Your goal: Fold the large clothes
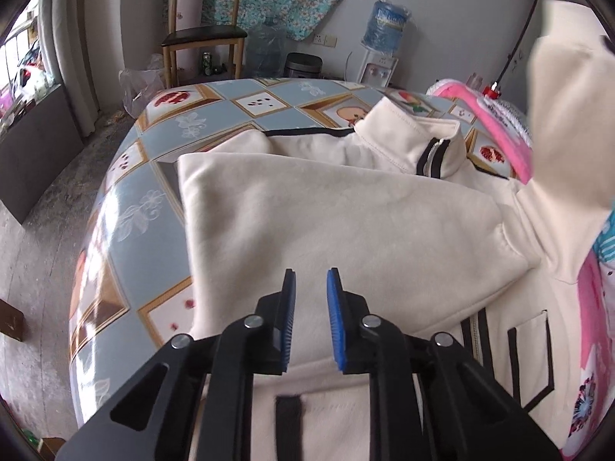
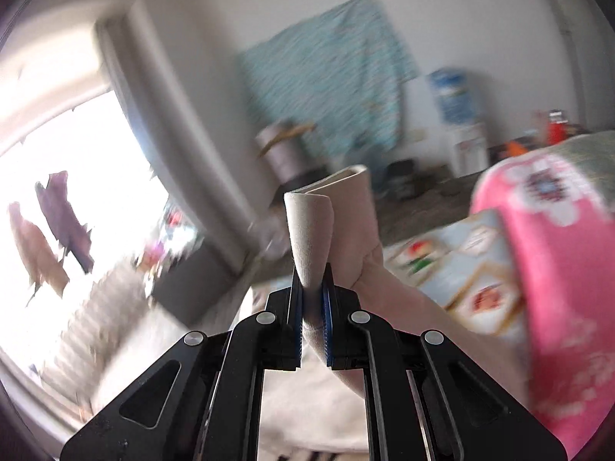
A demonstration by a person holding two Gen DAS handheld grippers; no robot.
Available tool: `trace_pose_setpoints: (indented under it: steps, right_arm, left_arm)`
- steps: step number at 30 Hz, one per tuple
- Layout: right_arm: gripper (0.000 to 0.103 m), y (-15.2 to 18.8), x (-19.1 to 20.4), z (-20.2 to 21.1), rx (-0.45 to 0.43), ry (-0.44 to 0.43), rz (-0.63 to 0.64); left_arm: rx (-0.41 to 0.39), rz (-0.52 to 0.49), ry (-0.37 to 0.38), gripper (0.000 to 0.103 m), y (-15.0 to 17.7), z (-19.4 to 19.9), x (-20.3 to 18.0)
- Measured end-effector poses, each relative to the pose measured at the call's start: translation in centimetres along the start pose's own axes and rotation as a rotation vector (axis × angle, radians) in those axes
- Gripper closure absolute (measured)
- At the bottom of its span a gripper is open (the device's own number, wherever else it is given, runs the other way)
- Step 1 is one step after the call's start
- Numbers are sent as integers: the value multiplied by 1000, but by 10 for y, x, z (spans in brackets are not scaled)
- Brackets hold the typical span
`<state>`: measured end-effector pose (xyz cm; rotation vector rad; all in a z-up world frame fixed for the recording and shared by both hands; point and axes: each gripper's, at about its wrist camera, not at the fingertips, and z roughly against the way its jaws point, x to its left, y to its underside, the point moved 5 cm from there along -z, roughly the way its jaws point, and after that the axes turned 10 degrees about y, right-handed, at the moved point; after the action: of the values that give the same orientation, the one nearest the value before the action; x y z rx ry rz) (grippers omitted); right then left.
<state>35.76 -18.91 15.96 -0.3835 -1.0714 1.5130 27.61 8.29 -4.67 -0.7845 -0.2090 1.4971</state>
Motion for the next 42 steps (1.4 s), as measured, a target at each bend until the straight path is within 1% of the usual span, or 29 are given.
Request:
trace_pose_setpoints:
  steps: [1, 2, 3, 4, 5, 6, 8, 10, 11, 14, 16, 17, 19, 20, 22, 24, 26, 28, 30, 33, 34, 35, 36, 38, 39, 41, 42]
  right_arm:
    - [90, 23, 26, -24, 53, -15, 49]
    - [85, 44, 43, -39, 99, -18, 82]
    - [80, 69, 60, -61, 167, -24, 120]
    - [70, 100, 76, -84, 259, -42, 164]
    - [65, 128, 88, -101, 342, -56, 200]
    - [64, 148, 96, -110, 397, -53, 223]
    - [64, 189, 101, -129, 511, -43, 266]
    - [62, 205, 88, -130, 554, -57, 235]
    - [58, 205, 80, -127, 554, -58, 211]
    - [55, 190, 42, -99, 508, -43, 101]
    - [55, 178, 5, -80, 464, 2, 29]
    - [55, 172, -22, -66, 435, 40, -17]
    - [55, 161, -70, -45, 380, 111, -95]
    - [54, 158, -86, -37, 362, 136, -123]
    - [53, 152, -119, -20, 326, 180, -190]
    - [53, 149, -157, -1, 295, 227, -261]
    - [53, 146, -188, 4, 288, 271, -316]
    - [53, 143, -210, 0, 303, 287, -353]
    - [53, 140, -225, -15, 335, 295, -376]
    - [53, 136, -243, -38, 386, 282, -412]
    - [53, 137, -244, -44, 395, 283, -418]
    - [54, 135, -246, -54, 404, 276, -430]
    - [54, 137, -246, -57, 404, 269, -437]
    - [54, 136, -243, -63, 401, 246, -453]
    - [54, 136, -239, -62, 396, 237, -452]
    - [54, 136, -234, -62, 391, 234, -433]
    - [54, 138, -234, -61, 390, 238, -418]
  left_arm:
    - [-4, 8, 3, 87, 1, 4, 3]
    - [-10, 18, 7, 87, 3, 8, 7]
    - [-15, 32, 19, 87, 4, 13, 11]
    - [-18, 41, 27, 87, 6, 16, 14]
    - [-19, 54, 38, 87, 7, 20, 17]
    - [-17, 64, 53, 87, 9, 22, 20]
    - [-15, 78, 83, 87, 11, 26, 23]
    - [-12, 88, 113, 87, 11, 29, 24]
    - [-10, 93, 125, 87, 10, 29, 24]
    - [5, 122, 181, 87, 2, 21, 19]
    - [27, 142, 213, 87, -6, 11, 13]
    - [46, 152, 229, 86, -10, 3, 10]
    - [81, 185, 234, 86, -19, -17, 5]
    - [96, 196, 230, 86, -24, -28, 4]
    - [120, 207, 182, 85, -32, -46, 4]
    - [145, 198, 144, 83, -38, -62, 3]
    - [160, 174, 89, 82, -40, -73, 3]
    - [151, 130, 40, 82, -43, -76, -1]
    - [149, 92, -3, 82, -42, -79, -6]
    - [148, 24, -71, 84, -42, -80, -13]
    - [147, 1, -86, 94, -41, -80, -15]
    - [148, -27, -88, 98, -40, -81, -19]
    - [139, -54, -97, 98, -41, -79, -22]
    - [88, -100, -112, 99, -46, -68, -28]
    - [33, -122, -111, 99, -52, -52, -32]
    - [-57, -127, -93, 99, -59, -21, -35]
    - [-95, -122, -108, 99, -60, -5, -31]
